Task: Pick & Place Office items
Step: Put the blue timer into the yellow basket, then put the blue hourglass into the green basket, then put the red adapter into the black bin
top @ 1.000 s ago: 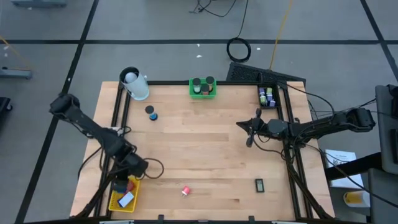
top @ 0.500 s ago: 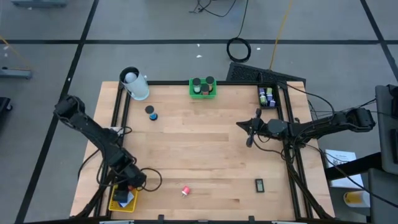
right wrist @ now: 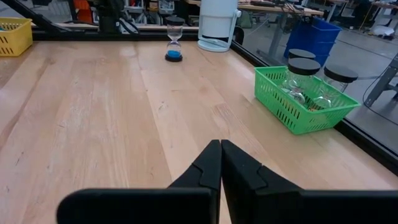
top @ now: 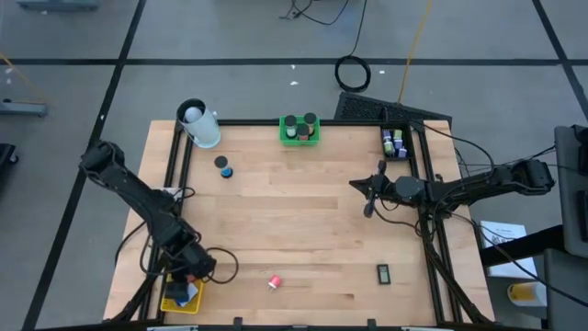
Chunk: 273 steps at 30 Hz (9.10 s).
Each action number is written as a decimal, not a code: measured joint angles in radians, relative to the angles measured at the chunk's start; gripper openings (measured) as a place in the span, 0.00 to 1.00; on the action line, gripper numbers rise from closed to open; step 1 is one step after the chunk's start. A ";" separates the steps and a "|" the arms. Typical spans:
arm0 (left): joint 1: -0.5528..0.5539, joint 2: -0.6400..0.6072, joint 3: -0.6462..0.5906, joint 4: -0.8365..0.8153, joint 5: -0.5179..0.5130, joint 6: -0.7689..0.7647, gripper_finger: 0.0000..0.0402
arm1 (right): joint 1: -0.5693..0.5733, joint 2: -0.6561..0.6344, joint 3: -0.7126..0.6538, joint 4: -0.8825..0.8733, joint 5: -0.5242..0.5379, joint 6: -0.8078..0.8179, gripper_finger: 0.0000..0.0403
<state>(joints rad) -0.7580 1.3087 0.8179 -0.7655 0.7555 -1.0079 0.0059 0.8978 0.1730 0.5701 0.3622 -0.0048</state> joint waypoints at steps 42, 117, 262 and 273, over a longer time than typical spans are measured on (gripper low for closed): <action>0.933 -0.087 0.283 -0.424 -0.789 0.317 0.24 | -0.005 0.000 0.000 0.001 0.006 -0.053 0.00; 1.312 0.429 0.817 -0.381 -0.729 0.883 0.53 | -0.060 0.000 -0.051 0.071 -0.027 -0.034 0.00; 1.340 0.731 1.099 -0.156 -0.820 1.075 0.05 | -0.058 0.000 -0.051 0.091 -0.055 -0.030 0.00; 1.256 0.538 0.698 0.349 -0.742 1.065 0.04 | -0.058 0.000 -0.051 0.048 -0.055 -0.006 0.00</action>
<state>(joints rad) 0.4985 1.8465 1.5161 -0.4168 0.0132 0.0576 -0.0525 0.8981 0.1219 0.6183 0.3076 -0.0108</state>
